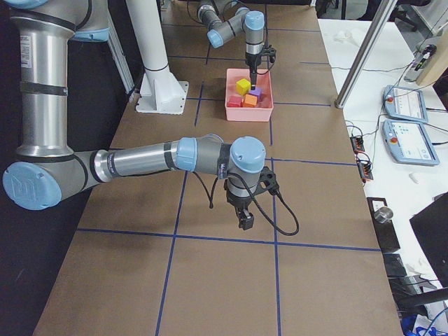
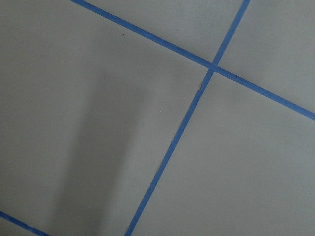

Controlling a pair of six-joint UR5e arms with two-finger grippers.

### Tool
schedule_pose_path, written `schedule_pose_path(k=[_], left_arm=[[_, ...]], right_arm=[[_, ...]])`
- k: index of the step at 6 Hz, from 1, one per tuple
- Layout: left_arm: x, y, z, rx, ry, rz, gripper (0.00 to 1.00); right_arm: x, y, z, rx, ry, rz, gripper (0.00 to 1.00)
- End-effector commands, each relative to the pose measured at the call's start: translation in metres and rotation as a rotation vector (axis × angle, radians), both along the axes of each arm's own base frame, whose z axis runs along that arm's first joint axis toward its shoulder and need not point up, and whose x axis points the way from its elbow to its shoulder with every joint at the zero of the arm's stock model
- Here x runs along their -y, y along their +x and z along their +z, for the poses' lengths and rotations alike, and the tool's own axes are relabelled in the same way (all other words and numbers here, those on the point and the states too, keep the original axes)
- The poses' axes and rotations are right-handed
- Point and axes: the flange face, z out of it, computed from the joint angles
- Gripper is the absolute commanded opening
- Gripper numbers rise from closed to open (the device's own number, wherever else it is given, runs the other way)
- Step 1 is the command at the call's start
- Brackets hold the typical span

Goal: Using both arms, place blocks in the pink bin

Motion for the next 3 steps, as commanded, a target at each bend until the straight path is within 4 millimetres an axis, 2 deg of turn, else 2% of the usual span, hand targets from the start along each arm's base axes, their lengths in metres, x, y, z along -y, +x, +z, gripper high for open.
schedule_pose_path(k=[1,2,3], left_arm=[[0.016,-0.095,0.098,0.021,0.088,0.119,1.00],[0.043,-0.168,0.169,0.051,0.155,0.183,1.00],[0.078,-0.241,0.227,0.095,0.227,0.233,1.00]], right_arm=[[-0.037,0.024,0.036,0.006,-0.099,0.084,0.99],[-0.048,0.034,0.043,0.009,-0.140,0.134,0.99],[-0.042,0.035,0.035,0.004,-0.168,0.187,0.99]])
